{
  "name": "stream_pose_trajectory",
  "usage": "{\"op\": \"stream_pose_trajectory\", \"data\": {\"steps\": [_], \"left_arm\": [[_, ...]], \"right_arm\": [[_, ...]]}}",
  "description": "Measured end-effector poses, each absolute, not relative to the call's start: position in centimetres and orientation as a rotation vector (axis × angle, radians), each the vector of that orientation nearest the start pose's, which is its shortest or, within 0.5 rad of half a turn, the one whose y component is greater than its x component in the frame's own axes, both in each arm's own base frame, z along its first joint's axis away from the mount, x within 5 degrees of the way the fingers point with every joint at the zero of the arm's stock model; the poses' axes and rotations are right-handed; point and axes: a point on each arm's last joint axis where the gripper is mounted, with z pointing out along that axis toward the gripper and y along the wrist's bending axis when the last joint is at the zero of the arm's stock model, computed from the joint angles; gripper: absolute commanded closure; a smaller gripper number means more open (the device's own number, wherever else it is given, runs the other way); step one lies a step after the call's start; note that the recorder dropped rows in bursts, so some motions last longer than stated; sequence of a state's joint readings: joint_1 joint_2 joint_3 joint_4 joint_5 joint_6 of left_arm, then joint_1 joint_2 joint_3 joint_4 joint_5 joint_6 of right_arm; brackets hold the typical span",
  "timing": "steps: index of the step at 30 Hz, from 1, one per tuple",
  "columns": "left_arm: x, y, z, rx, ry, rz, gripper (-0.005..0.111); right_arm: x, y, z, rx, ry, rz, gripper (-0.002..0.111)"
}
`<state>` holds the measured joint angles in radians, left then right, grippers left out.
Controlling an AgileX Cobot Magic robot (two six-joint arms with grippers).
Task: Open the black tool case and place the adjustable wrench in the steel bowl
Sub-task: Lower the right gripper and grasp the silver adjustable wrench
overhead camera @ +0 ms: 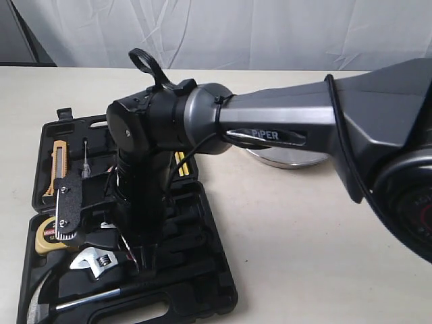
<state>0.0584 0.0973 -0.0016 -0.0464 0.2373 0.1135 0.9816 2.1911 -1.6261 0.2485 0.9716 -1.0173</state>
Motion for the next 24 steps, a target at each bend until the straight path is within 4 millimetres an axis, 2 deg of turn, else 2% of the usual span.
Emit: {"op": "stream_pose_trajectory", "data": {"steps": [6, 10, 14, 16, 24], "left_arm": [[6.2, 0.3, 18.7, 0.017, 1.817, 0.080, 0.106], [6.2, 0.3, 18.7, 0.017, 1.817, 0.080, 0.106], [6.2, 0.3, 18.7, 0.017, 1.817, 0.080, 0.106], [6.2, 0.3, 18.7, 0.017, 1.817, 0.080, 0.106], [6.2, 0.3, 18.7, 0.017, 1.817, 0.080, 0.106]], "right_arm": [[23.0, 37.9, 13.9, -2.401, 1.788, 0.338, 0.072], [23.0, 38.1, 12.5, -2.411, 1.810, 0.352, 0.073], [23.0, 38.1, 12.5, -2.407, 1.821, 0.362, 0.093], [23.0, 38.1, 12.5, -2.406, 1.822, 0.364, 0.109], [23.0, 38.2, 12.7, -2.387, 1.834, 0.376, 0.109]]}}
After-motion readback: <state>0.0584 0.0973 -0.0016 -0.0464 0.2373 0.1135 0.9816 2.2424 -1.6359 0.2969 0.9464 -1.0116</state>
